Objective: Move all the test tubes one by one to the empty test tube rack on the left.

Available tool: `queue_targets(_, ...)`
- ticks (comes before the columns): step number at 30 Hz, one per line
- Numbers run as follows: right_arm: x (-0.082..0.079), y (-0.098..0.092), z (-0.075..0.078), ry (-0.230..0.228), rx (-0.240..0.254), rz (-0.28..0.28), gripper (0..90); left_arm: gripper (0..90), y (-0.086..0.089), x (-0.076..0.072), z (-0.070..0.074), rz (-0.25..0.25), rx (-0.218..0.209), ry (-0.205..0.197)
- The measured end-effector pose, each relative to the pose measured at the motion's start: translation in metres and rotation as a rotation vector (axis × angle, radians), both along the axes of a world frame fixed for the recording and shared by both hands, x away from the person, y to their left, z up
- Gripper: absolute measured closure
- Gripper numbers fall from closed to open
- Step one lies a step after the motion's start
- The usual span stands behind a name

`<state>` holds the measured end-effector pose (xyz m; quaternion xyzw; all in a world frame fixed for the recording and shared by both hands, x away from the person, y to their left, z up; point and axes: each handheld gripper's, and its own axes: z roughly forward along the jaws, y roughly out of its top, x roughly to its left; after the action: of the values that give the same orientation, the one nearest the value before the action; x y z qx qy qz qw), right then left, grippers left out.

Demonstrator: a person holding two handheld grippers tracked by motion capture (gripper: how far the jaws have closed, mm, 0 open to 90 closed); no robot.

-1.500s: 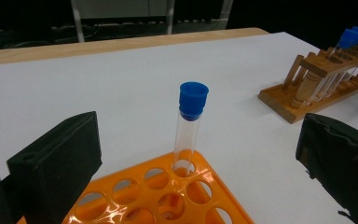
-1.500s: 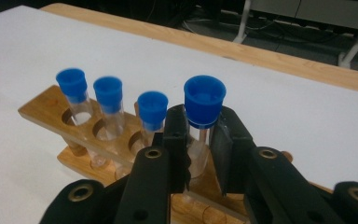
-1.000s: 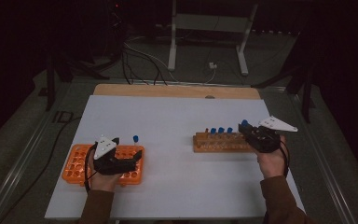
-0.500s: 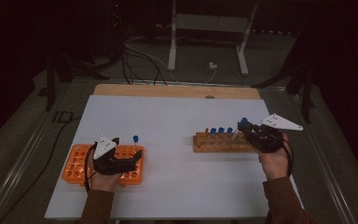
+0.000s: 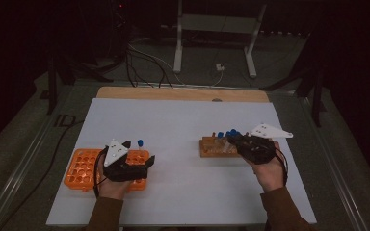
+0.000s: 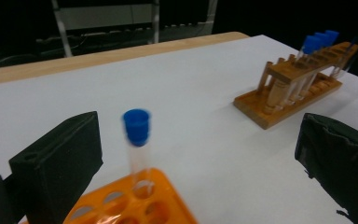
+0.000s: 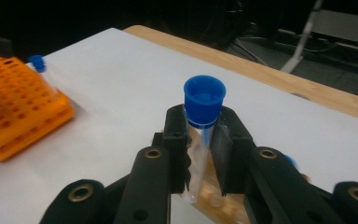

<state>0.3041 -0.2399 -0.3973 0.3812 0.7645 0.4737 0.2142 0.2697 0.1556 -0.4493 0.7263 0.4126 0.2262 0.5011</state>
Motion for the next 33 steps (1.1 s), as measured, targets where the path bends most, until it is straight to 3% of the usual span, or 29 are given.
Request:
queue_targets(14,0.0,0.041,-0.002,0.021,0.007,0.105,77.0,2.5,-0.048,-0.003,0.013,-0.104,0.017,-0.047)
queue_targets(25,-0.005,0.067,-0.005,0.044,0.014,0.174,77.0,5.4,-0.085,0.003,0.012,-0.176,0.049,-0.031)
queue_targets(29,-0.007,0.077,-0.006,0.053,0.018,0.202,77.0,10.5,-0.095,0.005,0.012,-0.203,0.062,-0.033)
queue_targets(33,-0.01,0.085,-0.006,0.056,0.017,0.225,77.0,22.7,-0.102,0.005,0.011,-0.238,0.069,-0.038)
